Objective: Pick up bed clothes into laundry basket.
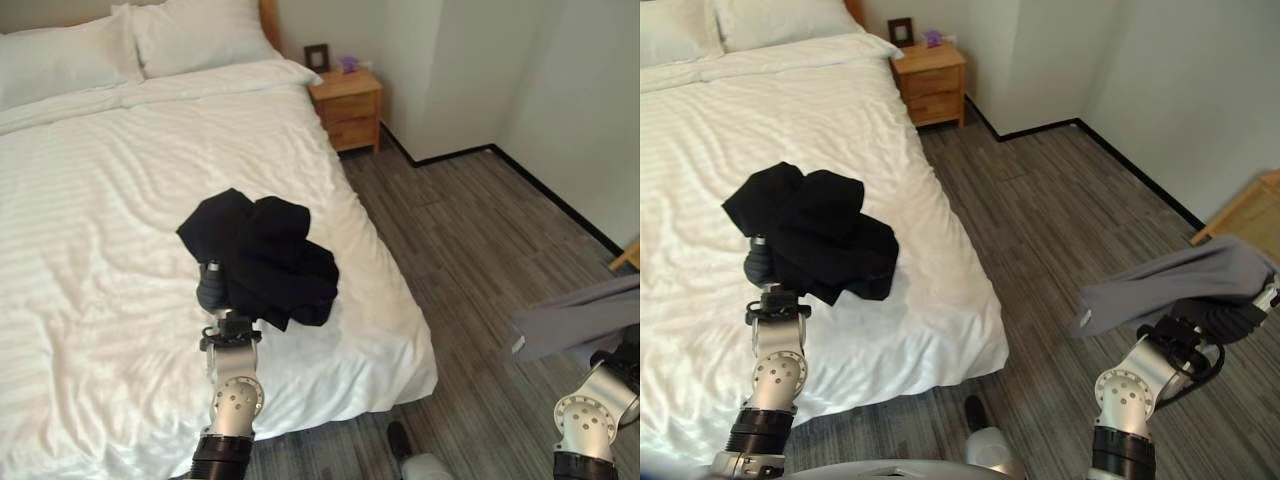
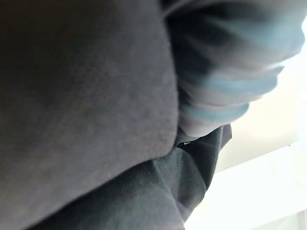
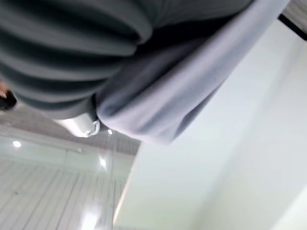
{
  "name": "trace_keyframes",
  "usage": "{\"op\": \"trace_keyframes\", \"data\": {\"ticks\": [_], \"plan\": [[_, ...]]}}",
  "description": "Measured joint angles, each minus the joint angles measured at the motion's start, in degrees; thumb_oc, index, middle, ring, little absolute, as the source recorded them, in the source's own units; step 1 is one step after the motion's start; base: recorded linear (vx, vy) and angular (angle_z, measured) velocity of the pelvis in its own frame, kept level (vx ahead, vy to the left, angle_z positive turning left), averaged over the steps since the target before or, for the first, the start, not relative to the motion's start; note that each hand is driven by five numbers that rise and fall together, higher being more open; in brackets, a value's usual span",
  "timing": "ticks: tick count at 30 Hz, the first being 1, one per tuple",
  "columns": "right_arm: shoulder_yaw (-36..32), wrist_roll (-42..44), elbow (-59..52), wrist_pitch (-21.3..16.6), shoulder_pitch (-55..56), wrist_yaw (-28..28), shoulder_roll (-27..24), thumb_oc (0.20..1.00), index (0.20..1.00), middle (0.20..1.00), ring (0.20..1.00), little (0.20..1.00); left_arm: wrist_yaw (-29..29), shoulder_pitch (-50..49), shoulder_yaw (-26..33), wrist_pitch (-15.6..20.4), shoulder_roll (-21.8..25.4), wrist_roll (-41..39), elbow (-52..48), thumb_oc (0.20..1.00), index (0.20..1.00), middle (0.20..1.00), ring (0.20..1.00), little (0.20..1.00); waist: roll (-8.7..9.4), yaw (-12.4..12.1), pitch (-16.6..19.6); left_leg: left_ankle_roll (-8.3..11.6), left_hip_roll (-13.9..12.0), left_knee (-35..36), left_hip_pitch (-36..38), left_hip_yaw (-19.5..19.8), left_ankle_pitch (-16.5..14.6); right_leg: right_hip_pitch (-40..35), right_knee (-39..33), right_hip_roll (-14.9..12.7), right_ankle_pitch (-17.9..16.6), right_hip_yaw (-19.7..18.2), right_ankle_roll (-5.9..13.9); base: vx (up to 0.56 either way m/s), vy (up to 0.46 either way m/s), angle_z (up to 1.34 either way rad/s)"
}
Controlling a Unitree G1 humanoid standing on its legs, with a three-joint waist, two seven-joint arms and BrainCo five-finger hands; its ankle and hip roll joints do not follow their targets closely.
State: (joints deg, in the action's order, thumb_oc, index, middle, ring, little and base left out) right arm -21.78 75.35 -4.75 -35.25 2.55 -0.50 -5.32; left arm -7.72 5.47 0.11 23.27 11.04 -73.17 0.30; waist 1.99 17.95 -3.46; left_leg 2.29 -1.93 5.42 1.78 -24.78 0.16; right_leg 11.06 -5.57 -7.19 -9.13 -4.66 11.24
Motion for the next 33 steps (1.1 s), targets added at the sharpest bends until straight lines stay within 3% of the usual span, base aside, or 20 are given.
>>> {"op": "trace_keyframes", "data": {"ticks": [2, 4, 7, 8, 9, 11, 12, 13, 15, 16, 21, 23, 24, 25, 26, 27, 30, 31, 32, 33], "plan": [[-0.3, 0.07, 0.59, 0.02, -0.27, -0.03, 1.79, 0.2, 0.2, 0.2, 0.2, 0.2, 0.05, 1.75, -0.86, 0.2, 1.74, 0.35, 0.04, 0.2, 0.2, 0.2, 0.2, 0.2, 0.27, 1.21, -0.3, -1.53, 0.0, 0.22, -2.25, -3.7, 0.44, 3.44, 0.18, -0.87, 2.51, -0.35, 3.88, -0.13, 0.0, -1.05], [-0.17, 1.22, 1.29, 0.03, -0.41, 0.33, 4.16, 0.2, 0.2, 0.2, 0.2, 0.2, 0.69, 3.91, -2.28, 0.21, 2.79, 2.05, 0.62, 0.2, 0.2, 0.2, 0.2, 0.2, -0.47, 0.81, -1.0, -2.03, -3.34, -0.07, -3.76, -10.36, 0.69, 7.9, 3.61, -1.02, 0.51, 10.03, 0.53, -0.1, 0.031, -1.47], [-0.26, 1.16, 0.5, -0.26, -0.08, 0.52, 3.77, 0.2, 0.2, 0.2, 0.2, 0.2, 0.93, 4.74, -3.72, -0.32, 2.66, 2.44, 3.69, 0.2, 0.2, 0.2, 0.2, 0.2, -0.96, -0.07, -1.71, -1.82, -6.51, -0.11, -0.8, -14.75, 0.59, 4.23, 8.06, -4.08, 0.54, 19.21, -0.07, -0.21, 0.049, -1.22], [0.77, 1.07, 0.79, -0.71, -0.15, 0.58, 3.52, 0.2, 0.2, 0.2, 0.2, 0.2, 0.94, 4.05, -3.81, -0.51, 2.7, 2.57, 5.22, 0.2, 0.2, 0.2, 0.2, 0.2, -1.28, -3.41, -2.02, -1.36, -8.82, -0.49, 2.41, -20.1, 0.93, 2.11, 15.72, -7.7, 4.26, 30.74, -5.21, -0.31, -0.074, -1.66], [2.06, 1.06, 0.83, -0.68, -0.5, 0.71, 3.34, 0.2, 0.2, 0.2, 0.2, 0.2, 1.01, 3.16, -3.48, -0.57, 2.74, 2.57, 5.57, 0.2, 0.2, 0.2, 0.2, 0.2, -1.1, -4.96, -1.96, -1.35, -10.06, -1.64, 3.56, -22.1, 0.86, 0.58, 18.58, -8.82, 4.95, 33.52, -5.82, -0.24, -0.117, -1.75], [3.45, 1.02, 0.73, -0.62, -1.43, 0.88, 3.31, 0.2, 0.2, 0.2, 0.2, 0.2, 1.05, 2.53, -2.31, -0.65, 3.39, 2.61, 5.08, 0.2, 0.2, 0.2, 0.2, 0.2, 0.2, -6.0, -1.51, -0.29, -9.97, -3.37, 4.76, -21.88, 0.14, -2.72, 16.34, -9.16, 0.83, 32.85, -7.3, -0.15, -0.18, -1.7], [10.68, 0.93, 1.7, 0.41, -6.36, 2.32, 3.6, 0.2, 0.2, 0.2, 0.2, 0.2, 0.86, -1.22, 2.93, -1.13, 6.31, 3.81, 5.14, 0.2, 0.2, 0.2, 0.2, 0.2, 1.74, -8.83, -2.14, 0.32, -14.79, -12.5, 4.18, -25.45, -0.78, -0.7, 13.48, -5.81, -0.42, 36.49, -11.46, -0.08, -0.214, -2.22], [11.3, 0.86, 1.5, 0.57, -7.2, 2.6, 3.21, 0.2, 0.2, 0.2, 0.2, 0.2, 1.26, -0.9, 4.4, -1.78, 5.94, 3.81, 5.49, 0.2, 0.2, 0.2, 0.2, 0.2, 1.53, -7.93, -2.31, 2.76, -15.05, -12.86, 2.9, -22.76, -2.59, -1.43, 11.04, -5.25, -0.5, 35.3, -11.38, -0.04, -0.148, -2.17], [11.36, 0.95, 1.79, 0.04, -8.82, 3.01, 1.45, 0.2, 0.2, 0.2, 0.2, 0.2, 1.02, -1.04, 4.84, -2.68, 5.45, 4.75, 3.7, 0.2, 0.2, 0.2, 0.2, 0.2, 0.01, -8.27, -2.66, 4.22, -13.68, -4.83, 4.38, -23.57, -2.09, -1.54, 8.9, -2.24, -0.25, 34.77, -11.02, -0.03, -0.289, -1.29], [11.63, 0.87, 2.57, 0.04, -8.68, 2.86, -0.25, 0.2, 0.2, 0.2, 0.2, 0.2, 0.79, -1.16, 5.17, -2.63, 5.22, 4.75, 2.81, 0.2, 0.2, 0.2, 0.2, 0.2, -1.47, -9.6, -2.91, 7.25, -15.52, -4.2, 6.42, -23.03, 1.09, -3.13, 8.22, 0.46, 4.61, 34.31, -10.73, 0.01, -0.483, -1.53], [10.29, 0.98, 3.64, 1.01, -2.64, 2.44, -1.76, 0.2, 0.2, 0.2, 0.2, 0.2, 0.03, -1.09, 5.03, -2.62, 1.95, 5.38, 1.83, 0.2, 0.2, 0.2, 0.2, 0.2, -1.7, -7.8, -2.53, 8.53, -18.75, -6.3, 8.78, -24.86, 1.92, -2.77, 12.37, 3.1, 8.94, 34.26, -11.93, 0.11, -0.401, -0.34], [11.4, 0.95, 5.76, 1.9, -1.95, 1.15, -1.12, 0.2, 0.2, 0.2, 0.2, 0.2, -0.1, -1.36, 4.42, -2.44, 0.7, 5.44, 1.92, 0.2, 0.2, 0.2, 0.2, 0.2, 0.38, -9.99, -2.32, 9.02, -23.62, -19.22, 7.15, -19.71, 1.89, -3.45, 12.99, 5.18, 9.84, 30.29, -14.58, 0.03, -0.27, -0.87], [12.38, 1.03, 5.84, 2.5, -1.89, 1.13, -1.25, 0.2, 0.2, 0.2, 0.2, 0.2, -0.04, -2.11, 4.33, -2.04, 0.13, 5.4, 2.2, 0.2, 0.2, 0.2, 0.2, 0.2, 1.17, -11.97, -2.2, 9.32, -24.31, -23.82, 4.58, -12.36, 0.71, -4.76, 11.64, 5.47, 10.0, 27.65, -14.92, -0.01, -0.2, -0.88], [12.96, 1.02, 5.45, 2.47, -2.33, 0.68, -2.04, 0.2, 0.2, 0.2, 0.2, 0.2, -0.13, -2.71, 2.93, -2.13, -0.08, 5.76, 2.14, 0.2, 0.2, 0.2, 0.2, 0.2, 1.37, -11.96, -2.26, 10.25, -21.81, -24.7, 1.02, -2.62, -0.82, -5.65, 10.2, 5.9, 8.04, 26.26, -15.35, 0.03, -0.181, -0.84], [13.28, 1.02, 5.53, 2.51, -4.0, 0.12, -3.55, 0.2, 0.2, 0.2, 0.2, 0.2, -0.27, -3.45, 1.66, -2.18, -0.34, 6.18, 1.67, 0.2, 0.2, 0.2, 0.2, 0.2, 1.57, -12.83, -2.53, 9.42, -15.23, -24.56, -2.79, 10.8, -3.09, -4.94, 9.64, 5.59, 6.86, 23.89, -15.44, 0.13, -0.102, -0.91], [14.1, 1.0, 5.62, 2.65, -5.81, -0.13, -5.0, 0.2, 0.2, 0.2, 0.2, 0.2, -0.44, -3.85, 0.95, -2.19, -0.42, 6.54, 1.55, 0.2, 0.2, 0.2, 0.2, 0.2, 1.52, -14.03, -2.88, 8.19, -10.19, -24.08, -5.24, 18.05, -4.24, -4.35, 8.65, 5.68, 7.11, 20.25, -14.67, 0.18, -0.04, -1.38], [15.88, 0.96, 5.71, 3.93, -7.31, -0.11, -4.76, 0.2, 0.2, 0.2, 0.2, 0.2, -0.59, -2.57, -0.04, -2.69, -0.34, 6.52, 2.32, 0.2, 0.2, 0.2, 0.2, 0.2, 1.44, -14.77, -3.65, 4.79, -2.92, -11.65, -8.74, 18.87, -2.4, -9.03, 3.12, 7.86, 6.92, 16.75, -13.43, 0.28, 0.025, -1.16], [15.43, 0.8, 5.65, 3.94, -7.23, -0.56, -5.77, 0.2, 0.2, 0.2, 0.2, 0.2, -1.74, -1.28, -0.35, -2.67, -1.6, 6.51, 2.92, 0.2, 0.2, 0.2, 0.2, 0.2, -2.59, -15.19, -3.54, 4.73, -6.0, -5.45, -11.79, 18.73, -0.63, -9.59, 5.04, 11.83, 10.75, 16.67, -10.91, 0.29, 0.028, -1.31], [15.34, 0.55, 5.37, 3.94, -7.54, -1.03, -6.42, 0.2, 0.2, 0.2, 0.2, 0.2, -1.93, 0.07, -0.18, -2.63, -1.36, 6.53, 2.72, 0.2, 0.2, 0.2, 0.2, 0.2, -3.63, -15.79, -4.13, 5.46, -8.36, -8.39, -14.03, 18.15, 3.0, -7.36, 14.91, 12.11, 14.09, 14.31, -14.94, 0.2, 0.036, -1.02], [15.68, 0.25, 5.63, 4.18, -6.48, -1.26, -6.42, 0.2, 0.2, 0.2, 0.2, 0.2, -2.1, 0.46, -0.11, -2.78, -0.98, 6.5, 3.14, 0.2, 0.2, 0.2, 0.2, 0.2, -3.19, -15.13, -4.85, 4.31, -8.9, -10.56, -14.85, 17.61, 4.87, -7.87, 14.47, 12.51, 15.06, 14.88, -15.22, 0.21, 0.063, -0.43]]}}
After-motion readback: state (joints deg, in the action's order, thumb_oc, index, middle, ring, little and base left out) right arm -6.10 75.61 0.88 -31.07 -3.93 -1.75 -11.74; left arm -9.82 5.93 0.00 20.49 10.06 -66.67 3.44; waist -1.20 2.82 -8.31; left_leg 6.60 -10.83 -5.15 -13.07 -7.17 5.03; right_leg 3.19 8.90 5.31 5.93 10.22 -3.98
